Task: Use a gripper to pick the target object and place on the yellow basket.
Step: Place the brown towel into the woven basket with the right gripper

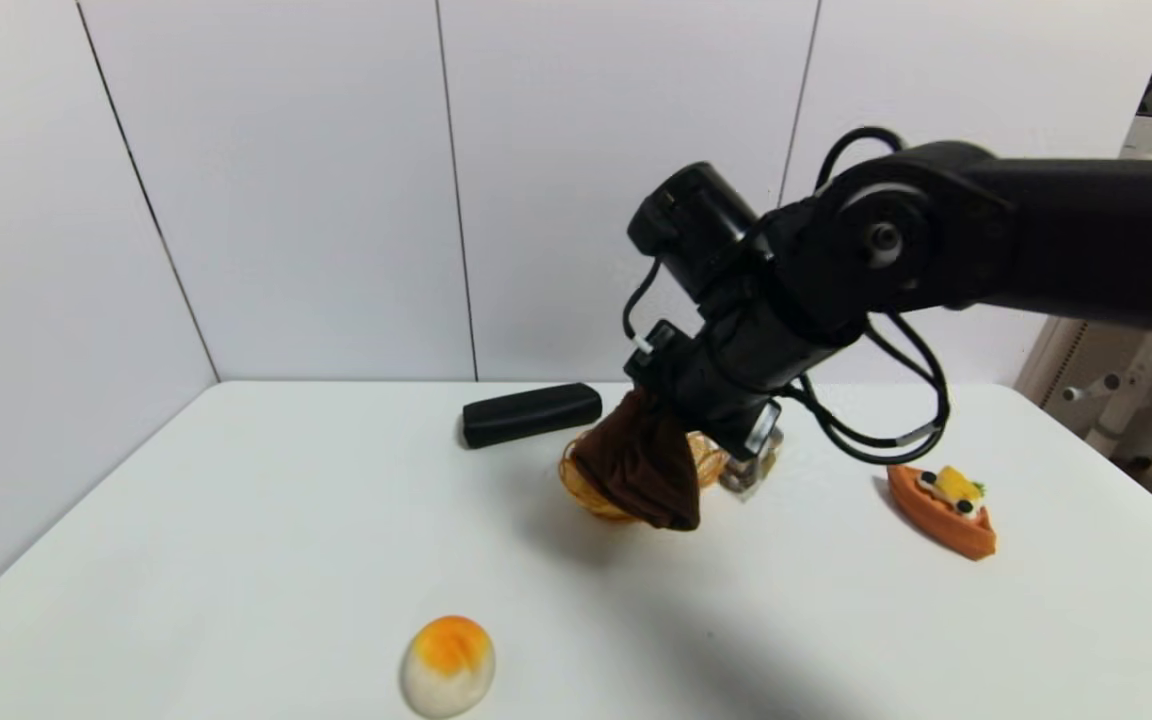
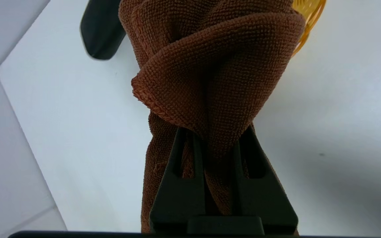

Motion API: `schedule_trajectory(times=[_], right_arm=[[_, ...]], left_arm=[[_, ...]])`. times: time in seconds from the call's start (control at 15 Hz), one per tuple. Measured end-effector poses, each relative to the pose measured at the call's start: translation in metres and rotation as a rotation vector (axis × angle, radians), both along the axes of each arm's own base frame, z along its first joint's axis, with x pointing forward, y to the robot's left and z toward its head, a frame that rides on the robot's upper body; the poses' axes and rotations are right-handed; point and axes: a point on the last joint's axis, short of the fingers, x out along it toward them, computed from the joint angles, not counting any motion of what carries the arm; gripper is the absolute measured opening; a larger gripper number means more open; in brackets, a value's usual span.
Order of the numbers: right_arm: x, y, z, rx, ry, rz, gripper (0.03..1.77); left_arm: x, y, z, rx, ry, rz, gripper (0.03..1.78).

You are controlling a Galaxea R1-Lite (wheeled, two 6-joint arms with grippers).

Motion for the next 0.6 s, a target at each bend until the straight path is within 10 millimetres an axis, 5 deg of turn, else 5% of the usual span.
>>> schedule_trajectory(times=[0.6], right_arm=[[0.049, 0.017, -0.04, 0.062, -0.141, -0.223, 0.24]], left_arm=[[0.0, 0.0, 0.0, 0.0, 0.0, 0.001, 1.69]])
